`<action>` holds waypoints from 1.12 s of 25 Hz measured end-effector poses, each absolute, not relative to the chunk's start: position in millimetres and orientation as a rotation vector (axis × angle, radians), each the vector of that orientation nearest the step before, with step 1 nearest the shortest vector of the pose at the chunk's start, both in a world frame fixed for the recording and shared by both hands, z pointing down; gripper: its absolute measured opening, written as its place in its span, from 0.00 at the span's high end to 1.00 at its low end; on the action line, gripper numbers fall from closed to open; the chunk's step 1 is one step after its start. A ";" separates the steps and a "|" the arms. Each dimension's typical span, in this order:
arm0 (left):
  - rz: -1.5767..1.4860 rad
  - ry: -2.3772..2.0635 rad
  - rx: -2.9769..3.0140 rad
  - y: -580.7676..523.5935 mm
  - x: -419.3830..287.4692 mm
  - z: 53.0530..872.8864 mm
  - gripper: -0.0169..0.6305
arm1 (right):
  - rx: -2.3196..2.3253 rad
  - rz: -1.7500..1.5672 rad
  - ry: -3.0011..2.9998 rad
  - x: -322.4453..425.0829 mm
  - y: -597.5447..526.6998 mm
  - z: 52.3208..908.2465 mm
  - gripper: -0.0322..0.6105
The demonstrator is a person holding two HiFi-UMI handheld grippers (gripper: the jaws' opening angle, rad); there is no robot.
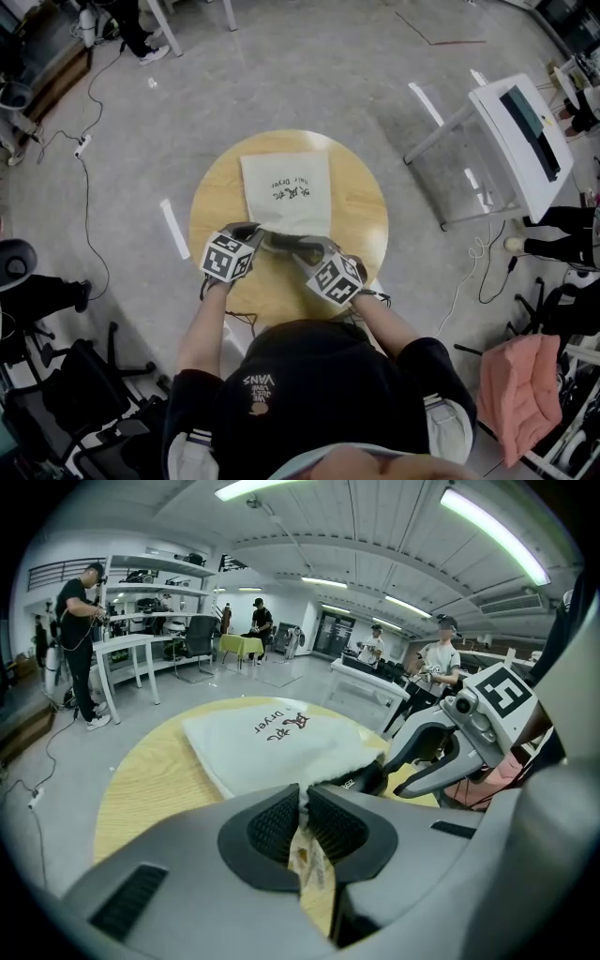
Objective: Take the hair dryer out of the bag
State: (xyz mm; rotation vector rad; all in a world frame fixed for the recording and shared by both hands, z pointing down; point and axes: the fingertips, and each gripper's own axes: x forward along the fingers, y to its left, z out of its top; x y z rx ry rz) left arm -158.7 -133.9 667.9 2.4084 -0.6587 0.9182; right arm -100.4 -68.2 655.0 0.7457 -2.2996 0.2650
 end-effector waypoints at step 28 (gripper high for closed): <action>0.898 -0.676 2.412 -134.2 -160.4 666.8 0.91 | 0.618 0.138 -2.211 -105.2 -76.0 670.0 0.70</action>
